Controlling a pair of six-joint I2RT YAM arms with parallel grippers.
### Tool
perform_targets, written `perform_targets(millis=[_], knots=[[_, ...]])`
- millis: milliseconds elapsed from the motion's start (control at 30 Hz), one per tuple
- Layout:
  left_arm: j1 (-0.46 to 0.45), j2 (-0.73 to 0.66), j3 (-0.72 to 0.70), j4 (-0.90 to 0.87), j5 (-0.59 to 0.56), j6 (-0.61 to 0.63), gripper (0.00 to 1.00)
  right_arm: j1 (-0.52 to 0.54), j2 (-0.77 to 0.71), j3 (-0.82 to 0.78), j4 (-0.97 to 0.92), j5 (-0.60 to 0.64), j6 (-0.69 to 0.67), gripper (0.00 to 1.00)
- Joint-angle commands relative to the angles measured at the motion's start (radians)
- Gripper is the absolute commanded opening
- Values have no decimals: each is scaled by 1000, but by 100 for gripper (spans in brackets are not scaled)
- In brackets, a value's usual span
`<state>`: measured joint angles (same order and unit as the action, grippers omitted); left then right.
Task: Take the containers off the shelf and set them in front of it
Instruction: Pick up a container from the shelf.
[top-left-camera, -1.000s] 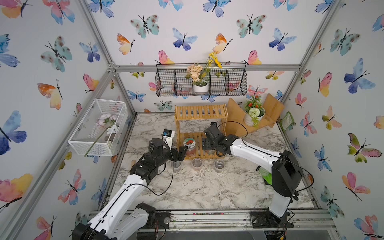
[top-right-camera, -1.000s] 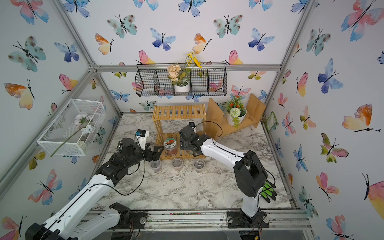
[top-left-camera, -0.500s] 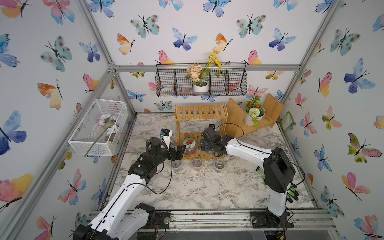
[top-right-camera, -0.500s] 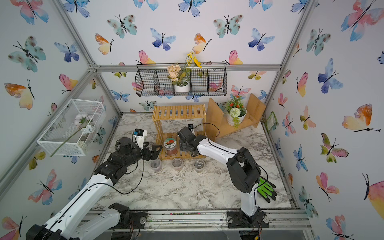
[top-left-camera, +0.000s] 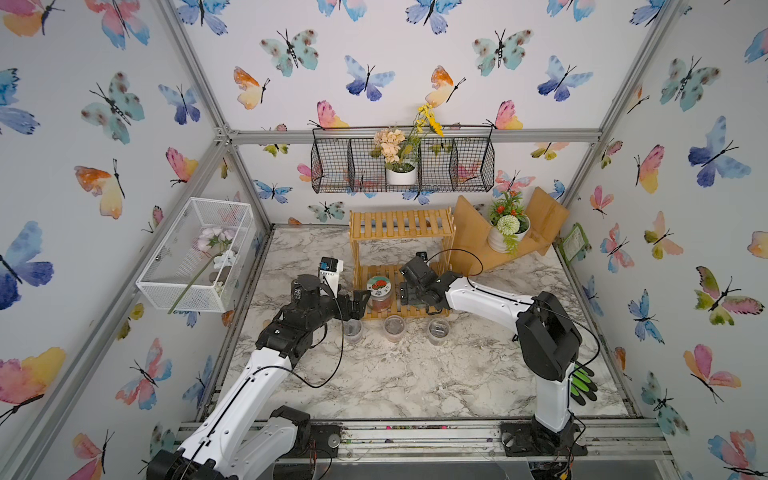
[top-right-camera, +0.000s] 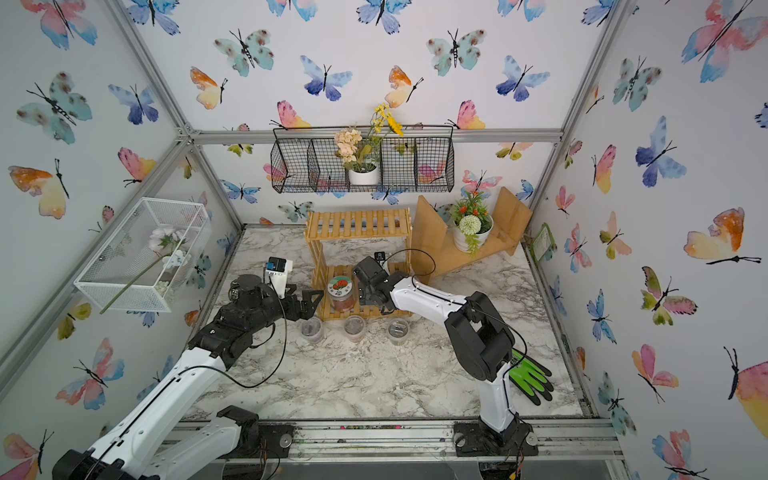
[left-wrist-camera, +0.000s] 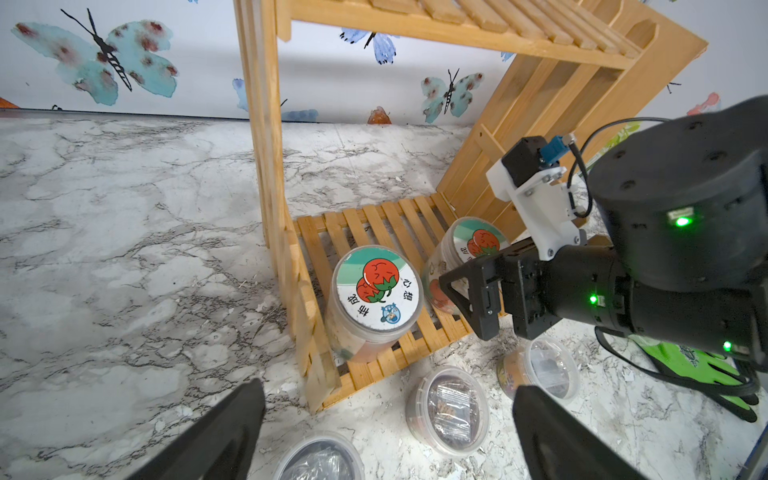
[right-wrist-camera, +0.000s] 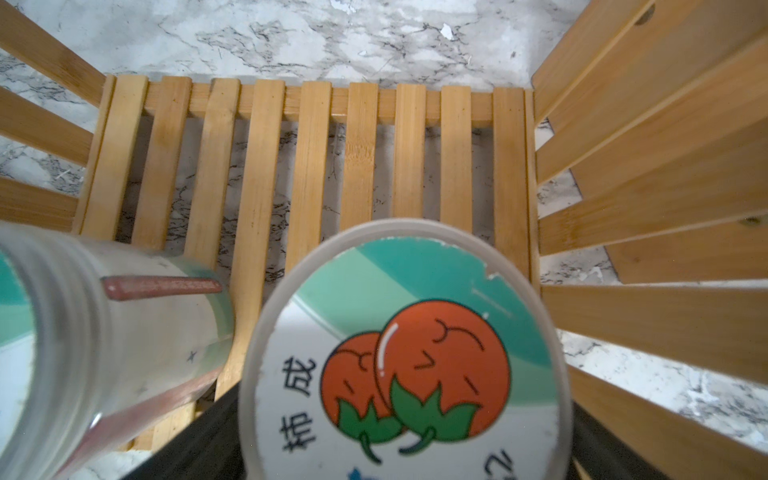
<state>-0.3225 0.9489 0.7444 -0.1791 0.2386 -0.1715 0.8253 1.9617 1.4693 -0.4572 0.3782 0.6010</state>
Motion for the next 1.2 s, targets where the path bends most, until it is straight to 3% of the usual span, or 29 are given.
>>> perform_targets(millis=[0,233,733,1167], knots=[[8,-18,12,-3,33,13,99,-2,16,22,12,16,-11,90],[11,-24,0,1,33,7,99,-1,1,0,28,1,-30,69],[11,-34,-14,10,30,-6,99,0,-87,-24,31,12,-77,63],[11,-28,-28,29,46,-19,99,24,-265,-127,19,-89,-170,63]])
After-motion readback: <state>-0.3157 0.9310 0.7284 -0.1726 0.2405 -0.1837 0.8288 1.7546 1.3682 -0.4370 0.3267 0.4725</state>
